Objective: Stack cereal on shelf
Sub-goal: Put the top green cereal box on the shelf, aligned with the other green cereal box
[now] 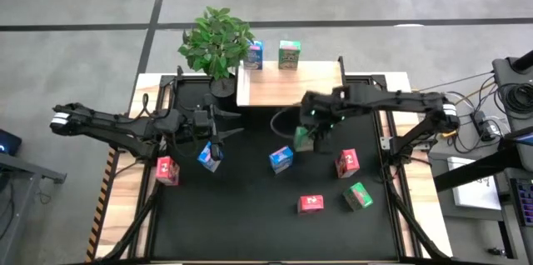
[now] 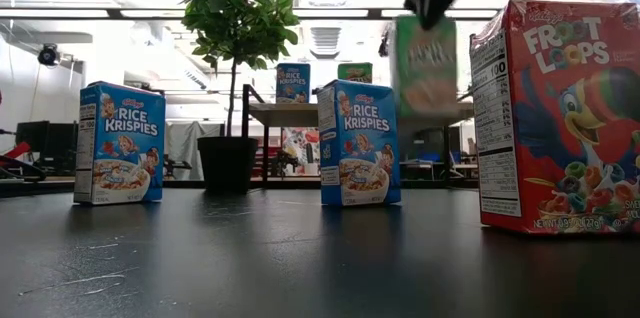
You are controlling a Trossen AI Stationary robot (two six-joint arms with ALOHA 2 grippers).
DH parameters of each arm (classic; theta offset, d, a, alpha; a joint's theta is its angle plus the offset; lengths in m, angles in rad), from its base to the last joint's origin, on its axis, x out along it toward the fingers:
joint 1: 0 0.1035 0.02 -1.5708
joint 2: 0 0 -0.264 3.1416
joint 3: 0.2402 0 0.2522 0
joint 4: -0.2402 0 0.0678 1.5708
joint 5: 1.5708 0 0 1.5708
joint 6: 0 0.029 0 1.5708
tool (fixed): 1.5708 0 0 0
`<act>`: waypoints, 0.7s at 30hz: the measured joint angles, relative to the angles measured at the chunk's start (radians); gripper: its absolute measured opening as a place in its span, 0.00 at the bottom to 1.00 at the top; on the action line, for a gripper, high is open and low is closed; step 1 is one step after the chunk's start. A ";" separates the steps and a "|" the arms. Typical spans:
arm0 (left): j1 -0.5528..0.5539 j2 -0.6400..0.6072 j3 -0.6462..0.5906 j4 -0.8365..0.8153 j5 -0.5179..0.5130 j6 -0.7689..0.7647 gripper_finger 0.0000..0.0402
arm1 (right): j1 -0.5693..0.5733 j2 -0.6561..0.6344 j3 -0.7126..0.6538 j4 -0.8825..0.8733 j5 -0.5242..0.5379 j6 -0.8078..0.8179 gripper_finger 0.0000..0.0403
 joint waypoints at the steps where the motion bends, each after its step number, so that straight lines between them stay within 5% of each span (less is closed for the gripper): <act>1: 0.000 0.000 0.000 0.000 0.000 0.000 0.46 | -0.012 0.000 0.037 -0.009 0.001 0.001 0.34; 10: 0.000 0.000 0.000 0.007 0.000 0.052 0.46 | -0.250 -0.001 0.226 0.051 0.151 -0.106 0.33; 16: 0.000 0.001 0.000 0.007 0.000 0.058 0.46 | -0.460 0.035 0.193 0.181 -0.028 -0.190 0.32; 21: 0.000 0.001 0.000 0.007 0.000 0.058 0.46 | -0.528 0.123 0.195 0.189 -0.115 -0.211 0.34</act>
